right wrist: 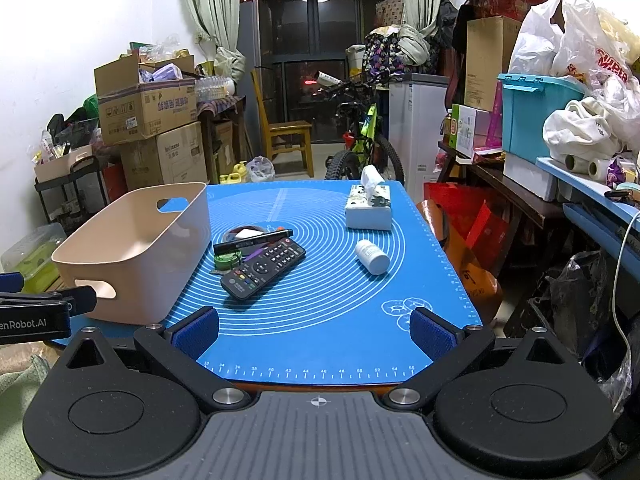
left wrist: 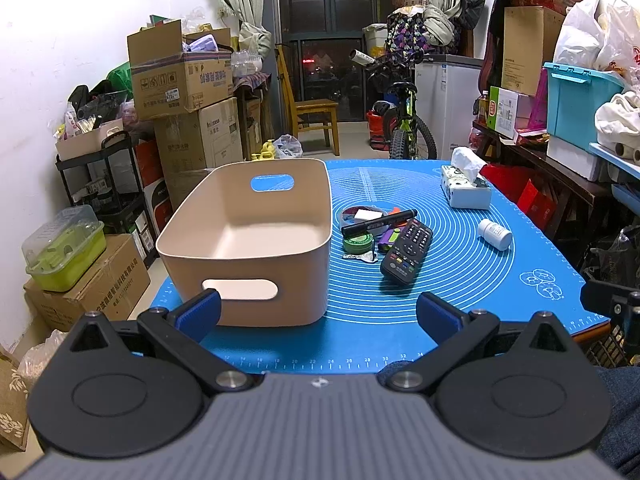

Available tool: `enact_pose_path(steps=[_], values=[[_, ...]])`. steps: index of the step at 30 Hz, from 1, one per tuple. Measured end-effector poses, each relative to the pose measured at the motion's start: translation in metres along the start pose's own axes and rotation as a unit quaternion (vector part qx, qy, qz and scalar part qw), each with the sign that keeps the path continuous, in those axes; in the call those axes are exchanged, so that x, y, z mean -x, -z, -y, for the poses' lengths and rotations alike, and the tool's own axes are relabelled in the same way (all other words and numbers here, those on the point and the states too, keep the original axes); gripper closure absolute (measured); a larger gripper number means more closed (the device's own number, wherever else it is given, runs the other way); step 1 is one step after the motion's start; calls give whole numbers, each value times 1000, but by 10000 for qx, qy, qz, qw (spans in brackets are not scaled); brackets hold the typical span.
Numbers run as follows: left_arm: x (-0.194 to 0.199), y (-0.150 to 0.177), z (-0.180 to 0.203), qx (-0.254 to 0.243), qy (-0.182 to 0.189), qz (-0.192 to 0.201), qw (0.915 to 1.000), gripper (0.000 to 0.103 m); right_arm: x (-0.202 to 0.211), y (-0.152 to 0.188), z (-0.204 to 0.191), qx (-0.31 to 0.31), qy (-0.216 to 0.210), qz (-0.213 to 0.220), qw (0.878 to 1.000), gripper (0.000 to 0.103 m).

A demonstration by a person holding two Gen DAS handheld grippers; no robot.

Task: Organize rigid objects

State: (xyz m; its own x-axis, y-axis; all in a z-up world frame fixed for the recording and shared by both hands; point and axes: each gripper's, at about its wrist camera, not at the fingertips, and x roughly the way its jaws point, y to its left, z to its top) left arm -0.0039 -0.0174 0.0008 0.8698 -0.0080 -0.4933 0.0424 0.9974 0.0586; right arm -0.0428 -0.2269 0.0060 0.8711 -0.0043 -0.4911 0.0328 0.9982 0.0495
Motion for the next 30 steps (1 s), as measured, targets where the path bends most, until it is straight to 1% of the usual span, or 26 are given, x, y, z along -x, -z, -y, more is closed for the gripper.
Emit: enact_pose_path(steps=[2,5,12,16,19,23,27,29,30], values=[[0,-1,9,-31,7,-5,10000,1,0,0,0,-2,-1,0,10000,2],[-1,-1,12,-32,18,-28,10000,1,0,0,1,-28,6,-18,10000,2],[-3,-3,8,26,26,-70,10000,1,-5,-2,4,-119,-11,-57,9999,2],[-5,-9,0,69,69,-102,9999,1,-9,-8,6,-186,-79,-56,9998,2],[-11,-19,-10,104,45,-117,9999,1,-16,-14,5,-213,-150,-94,9996,2],[-27,-38,-32,278,-31,-224,9994,1,-30,-25,1,-242,-247,-150,9993,2],[-51,-58,-60,326,-82,-491,9982,1,-54,-44,-5,-238,-314,-187,9991,2],[-63,-65,-74,311,-143,-536,9980,1,-70,-53,-7,-236,-347,-226,9989,2],[-71,-70,-82,303,-232,-536,9978,1,-78,-58,-9,-252,-366,-255,9987,2]])
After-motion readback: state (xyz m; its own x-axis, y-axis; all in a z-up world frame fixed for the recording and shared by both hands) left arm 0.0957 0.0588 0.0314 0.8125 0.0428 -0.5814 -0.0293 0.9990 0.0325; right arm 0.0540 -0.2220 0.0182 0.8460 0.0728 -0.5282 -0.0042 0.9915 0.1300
